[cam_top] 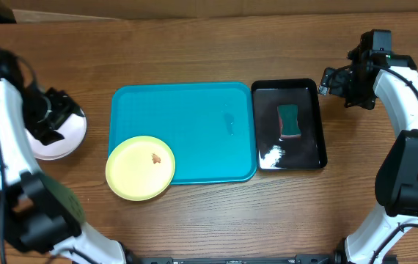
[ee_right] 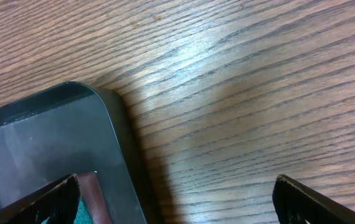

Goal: Clean dirty plates on tray and stack at the side
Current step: 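Move the left gripper to the yellow plate rim and grip it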

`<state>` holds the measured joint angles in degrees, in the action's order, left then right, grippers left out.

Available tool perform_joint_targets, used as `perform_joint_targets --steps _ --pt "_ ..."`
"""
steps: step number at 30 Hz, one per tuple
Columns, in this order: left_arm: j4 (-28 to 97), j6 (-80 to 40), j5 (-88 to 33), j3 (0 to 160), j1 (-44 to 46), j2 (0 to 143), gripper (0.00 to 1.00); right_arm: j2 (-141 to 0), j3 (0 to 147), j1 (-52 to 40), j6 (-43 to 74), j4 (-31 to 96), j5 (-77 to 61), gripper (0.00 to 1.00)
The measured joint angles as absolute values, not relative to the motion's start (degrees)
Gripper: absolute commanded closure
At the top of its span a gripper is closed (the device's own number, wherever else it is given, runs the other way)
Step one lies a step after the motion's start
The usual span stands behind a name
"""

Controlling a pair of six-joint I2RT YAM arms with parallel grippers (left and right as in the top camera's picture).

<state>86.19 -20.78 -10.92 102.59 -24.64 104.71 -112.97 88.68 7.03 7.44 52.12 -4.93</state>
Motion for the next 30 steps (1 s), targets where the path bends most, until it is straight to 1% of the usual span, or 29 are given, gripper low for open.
perform_joint_targets --steps 4,9,10,11,13,14,17,25,30 --pt "91.88 -20.71 -7.18 102.59 -16.45 95.59 0.33 -112.97 88.68 7.03 7.46 52.10 -4.91 0.00" --pt "94.11 -21.04 -3.60 100.57 -6.68 88.16 0.38 -112.97 88.68 7.03 7.46 52.12 -4.91 0.00" --pt "94.28 -21.21 -3.27 99.42 -5.06 87.20 0.41 -112.97 88.68 7.03 7.46 52.16 -4.93 0.00" --pt "94.13 -21.52 -2.85 97.84 -3.64 86.32 0.49 -112.97 88.68 7.03 7.49 52.14 -4.93 0.00" --pt "94.06 -23.62 -1.85 93.60 -1.08 84.93 0.70 -112.97 88.68 7.03 7.46 52.14 -4.91 0.00" --pt "94.00 -24.08 -1.28 91.90 -0.47 84.62 0.71 -112.97 88.68 7.03 7.46 52.14 -4.93 0.00" --pt "92.44 -26.70 0.12 84.90 0.78 84.20 0.70 -112.97 88.68 7.03 7.46 52.16 -4.91 0.00" --pt "82.11 -32.53 5.78 65.36 0.32 83.94 0.56 -112.97 88.68 7.03 7.46 52.14 -4.93 0.00" --pt "78.28 -34.46 6.96 61.54 -3.09 83.94 0.55 -112.97 88.68 7.03 7.46 52.12 -4.91 0.00"
